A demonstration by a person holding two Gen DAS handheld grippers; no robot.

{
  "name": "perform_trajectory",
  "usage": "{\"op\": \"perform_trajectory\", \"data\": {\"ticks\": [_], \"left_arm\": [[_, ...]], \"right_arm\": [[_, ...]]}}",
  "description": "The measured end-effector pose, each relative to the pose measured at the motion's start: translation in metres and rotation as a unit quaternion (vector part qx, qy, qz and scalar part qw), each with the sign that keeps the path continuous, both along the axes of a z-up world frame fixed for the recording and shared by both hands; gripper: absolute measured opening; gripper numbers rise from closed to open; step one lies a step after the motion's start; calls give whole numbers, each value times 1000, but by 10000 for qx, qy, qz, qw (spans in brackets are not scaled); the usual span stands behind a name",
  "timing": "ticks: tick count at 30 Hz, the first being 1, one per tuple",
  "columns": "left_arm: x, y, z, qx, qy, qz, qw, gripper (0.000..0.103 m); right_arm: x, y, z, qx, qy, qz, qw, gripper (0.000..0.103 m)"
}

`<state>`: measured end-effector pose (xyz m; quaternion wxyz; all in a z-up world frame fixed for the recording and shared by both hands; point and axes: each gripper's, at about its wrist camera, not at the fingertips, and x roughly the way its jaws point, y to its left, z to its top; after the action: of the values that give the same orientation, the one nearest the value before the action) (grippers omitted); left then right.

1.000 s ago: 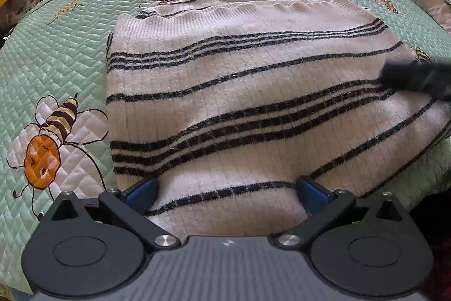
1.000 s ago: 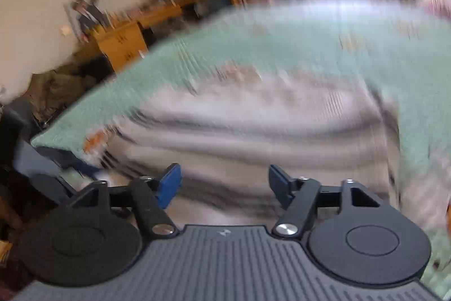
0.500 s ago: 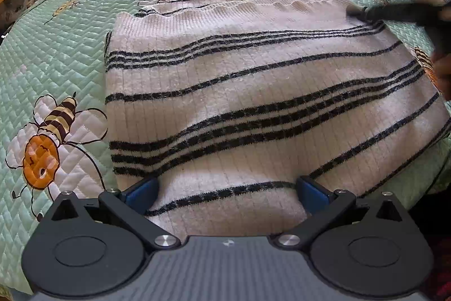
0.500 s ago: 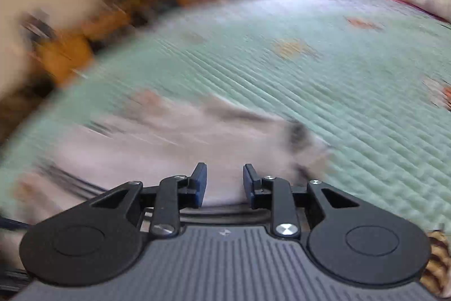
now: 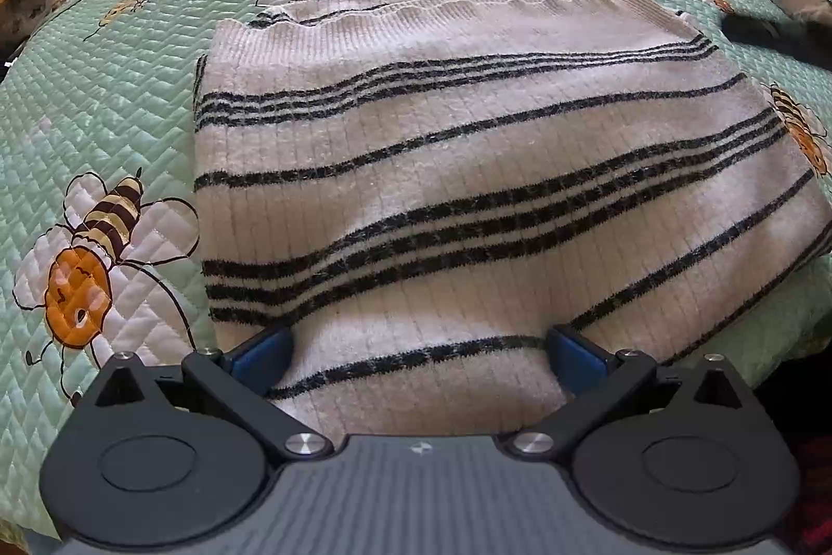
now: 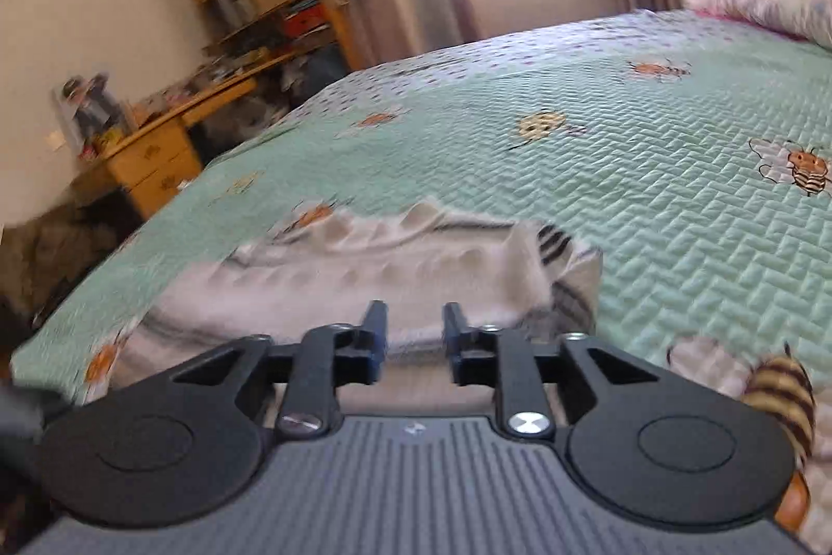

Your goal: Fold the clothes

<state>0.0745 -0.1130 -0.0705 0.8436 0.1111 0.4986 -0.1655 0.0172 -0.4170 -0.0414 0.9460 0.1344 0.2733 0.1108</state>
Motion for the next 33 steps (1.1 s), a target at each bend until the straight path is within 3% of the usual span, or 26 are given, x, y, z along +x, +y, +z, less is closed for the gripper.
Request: {"op": "perform_trajectory", "data": {"ticks": [2,4,5,11,14,17,19,22,24,28,30,33], "left_arm": [[0,0,0,-2,-5,10,10000,102],[0,-1,0,2,-17,10,10000,103],[0,0,0,-8,-21,13,10000,102],[-1,8,8,-270,-88,20,9996,102],[-2,25,32,-868,-182,49,9961,102],[8,48,67,-1765,-439,155,9832,102],[27,56,82,-2295,-514,207,9717,102],[78,64,80,-3125,-252,407,9487,102],[112,63,65,-3399,16,552,9388,102],[171,56,25,-3094,359,914,9459,102],[191,56,7,-2768,377,1040,9545,87],[197,53,3,-2634,305,988,9591,94]], "right_arm": [[-11,1,-21,-198,344,-21,9992,50],[-9,-7,-52,-69,541,23,9985,48],[-13,-11,-53,63,389,-8,9992,46],[-18,10,-16,-165,360,89,9992,47],[-29,22,-10,111,254,404,9988,53],[-24,27,-34,230,642,478,9965,55],[-28,25,-44,334,552,467,9968,55],[-23,22,-45,439,594,476,9961,56],[-21,21,-44,433,632,500,9958,56],[-28,23,-41,390,640,542,9957,56],[-28,21,-41,417,646,587,9953,56],[-25,21,-37,347,759,677,9942,56]]}}
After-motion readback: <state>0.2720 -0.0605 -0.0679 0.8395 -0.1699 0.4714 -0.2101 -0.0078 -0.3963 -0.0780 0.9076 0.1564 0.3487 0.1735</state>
